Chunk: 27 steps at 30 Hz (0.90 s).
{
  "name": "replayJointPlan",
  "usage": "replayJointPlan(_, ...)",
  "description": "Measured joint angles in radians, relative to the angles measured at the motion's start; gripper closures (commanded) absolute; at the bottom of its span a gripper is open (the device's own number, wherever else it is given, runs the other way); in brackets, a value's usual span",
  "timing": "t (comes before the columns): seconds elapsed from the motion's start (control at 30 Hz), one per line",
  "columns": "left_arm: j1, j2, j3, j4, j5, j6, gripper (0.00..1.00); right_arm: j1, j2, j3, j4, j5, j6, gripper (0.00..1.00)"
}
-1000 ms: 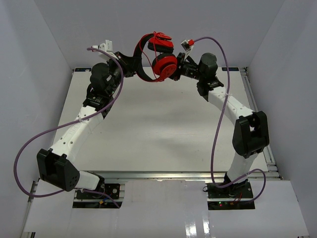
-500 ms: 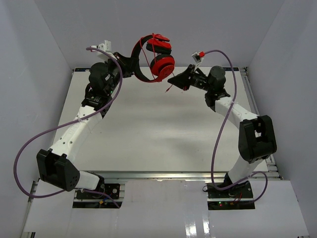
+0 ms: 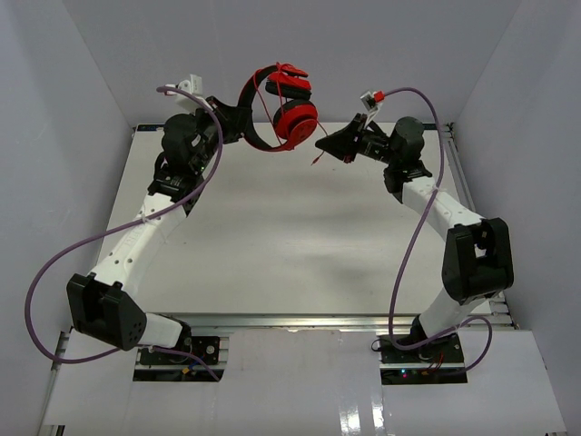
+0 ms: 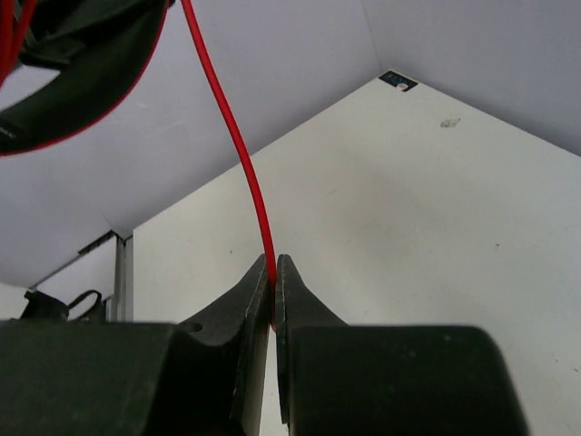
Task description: Wrap the headphones
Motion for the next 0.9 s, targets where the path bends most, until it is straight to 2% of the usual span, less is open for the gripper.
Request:
replayJointPlan(0.17, 0.001, 0.023, 0.040, -0.021, -0.042, -0.003, 1.00, 0.091, 0.000, 0.057, -0.195, 0.022, -0.178, 0.92)
replayJointPlan(0.33, 0.007, 0.080, 0.057, -0.025, -0.088, 0.005, 1.00, 0.179, 0.000, 0.145, -0.439, 0.121, -0.397, 0.92)
replayJointPlan(0.53, 0.023, 0.140, 0.040, -0.032, -0.149, 0.040, 1.00, 0.267, 0.002, 0.274, -0.731, 0.386, -0.654, 0.92)
replayJointPlan(0.7, 0.023, 0.167, -0.047, -0.031, -0.214, 0.107, 1.00, 0.373, 0.005, 0.296, -0.864, 0.599, -0.856, 0.92)
replayJointPlan(0.9, 0.019, 0.232, -0.136, -0.047, -0.223, 0.110, 1.00, 0.409, 0.021, 0.242, -0.923, 0.713, -0.946, 0.92)
